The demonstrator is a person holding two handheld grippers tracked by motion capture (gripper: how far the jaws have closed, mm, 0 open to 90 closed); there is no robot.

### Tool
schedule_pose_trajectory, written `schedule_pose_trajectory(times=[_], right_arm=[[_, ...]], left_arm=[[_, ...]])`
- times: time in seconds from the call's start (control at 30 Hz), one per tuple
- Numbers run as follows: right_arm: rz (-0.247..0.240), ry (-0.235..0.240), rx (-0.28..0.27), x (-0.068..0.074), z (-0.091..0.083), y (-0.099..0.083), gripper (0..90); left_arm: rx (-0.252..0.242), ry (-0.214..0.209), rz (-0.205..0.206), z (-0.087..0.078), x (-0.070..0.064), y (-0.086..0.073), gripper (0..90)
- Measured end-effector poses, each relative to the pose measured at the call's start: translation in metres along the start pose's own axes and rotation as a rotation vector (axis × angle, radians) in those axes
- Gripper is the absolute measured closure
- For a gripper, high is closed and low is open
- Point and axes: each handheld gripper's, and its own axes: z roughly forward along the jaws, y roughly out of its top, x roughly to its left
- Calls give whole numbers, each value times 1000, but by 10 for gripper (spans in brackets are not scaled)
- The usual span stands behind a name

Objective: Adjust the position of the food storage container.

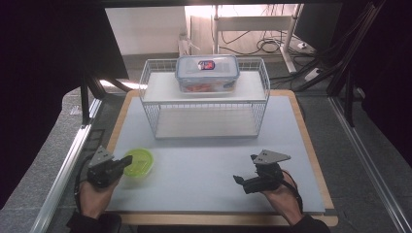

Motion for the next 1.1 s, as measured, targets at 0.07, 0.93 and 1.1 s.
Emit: schedule_pose_trajectory(times=[0.07,0.93,1.1], right_arm=[[1,1,-1,0,0,0,41],[-6,4,45,2,6,-2,56],[-5,4,47,2,6,-2,57]], left_arm=[[2,24,-18,-3,7,-3,900],[98,102,-75,23,28,-17,900],[103,77,-59,27,18,-14,900]])
